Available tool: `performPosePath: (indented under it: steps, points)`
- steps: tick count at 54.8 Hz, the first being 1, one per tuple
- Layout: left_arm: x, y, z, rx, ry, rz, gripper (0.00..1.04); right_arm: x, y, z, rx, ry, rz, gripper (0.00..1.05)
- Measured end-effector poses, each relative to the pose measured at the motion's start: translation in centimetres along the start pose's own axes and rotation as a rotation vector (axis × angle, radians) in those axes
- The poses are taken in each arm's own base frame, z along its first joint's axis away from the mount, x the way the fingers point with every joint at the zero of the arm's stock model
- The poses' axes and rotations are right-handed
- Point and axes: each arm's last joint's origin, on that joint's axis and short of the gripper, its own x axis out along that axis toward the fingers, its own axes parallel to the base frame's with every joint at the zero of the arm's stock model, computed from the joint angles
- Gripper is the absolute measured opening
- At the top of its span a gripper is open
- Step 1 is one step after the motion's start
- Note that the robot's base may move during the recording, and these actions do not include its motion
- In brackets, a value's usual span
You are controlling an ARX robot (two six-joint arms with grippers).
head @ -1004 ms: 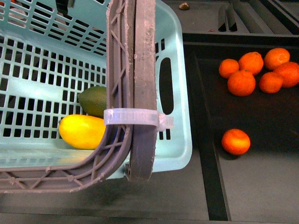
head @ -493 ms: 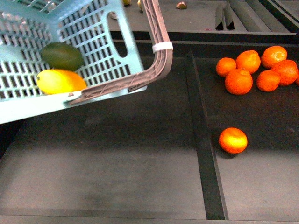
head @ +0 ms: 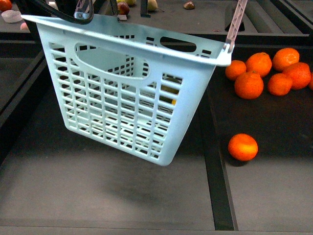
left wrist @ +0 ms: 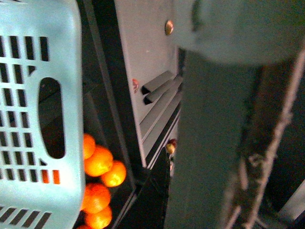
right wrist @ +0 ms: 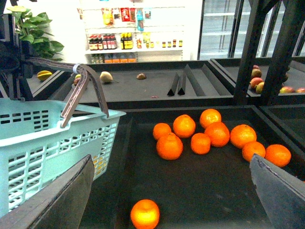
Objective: Pick mango and avocado into basket
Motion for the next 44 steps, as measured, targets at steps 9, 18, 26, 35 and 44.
performPosePath:
  steps: [9, 18, 26, 35, 44]
  points:
    - [2.5, 1.1, 3.3, -0.073, -0.127, -0.040, 0.07, 0.0, 0.0, 0.0, 0.000, 0.000, 0.000, 0.97]
    - [4.4, 5.1, 6.4, -0.122, -0.226, -0.060, 0.07, 0.0, 0.0, 0.0, 0.000, 0.000, 0.000, 0.97]
    - [4.0, 7.9, 7.3, -0.141, -0.240, -0.051, 0.07, 0.0, 0.0, 0.0, 0.000, 0.000, 0.000, 0.97]
    - [2.1, 10.1, 6.6, -0.119, -0.253, 0.126, 0.07, 0.0, 0.0, 0.0, 0.000, 0.000, 0.000, 0.97]
    - [1.7, 10.8, 6.2, -0.099, -0.247, 0.224, 0.07, 0.0, 0.0, 0.0, 0.000, 0.000, 0.000, 0.97]
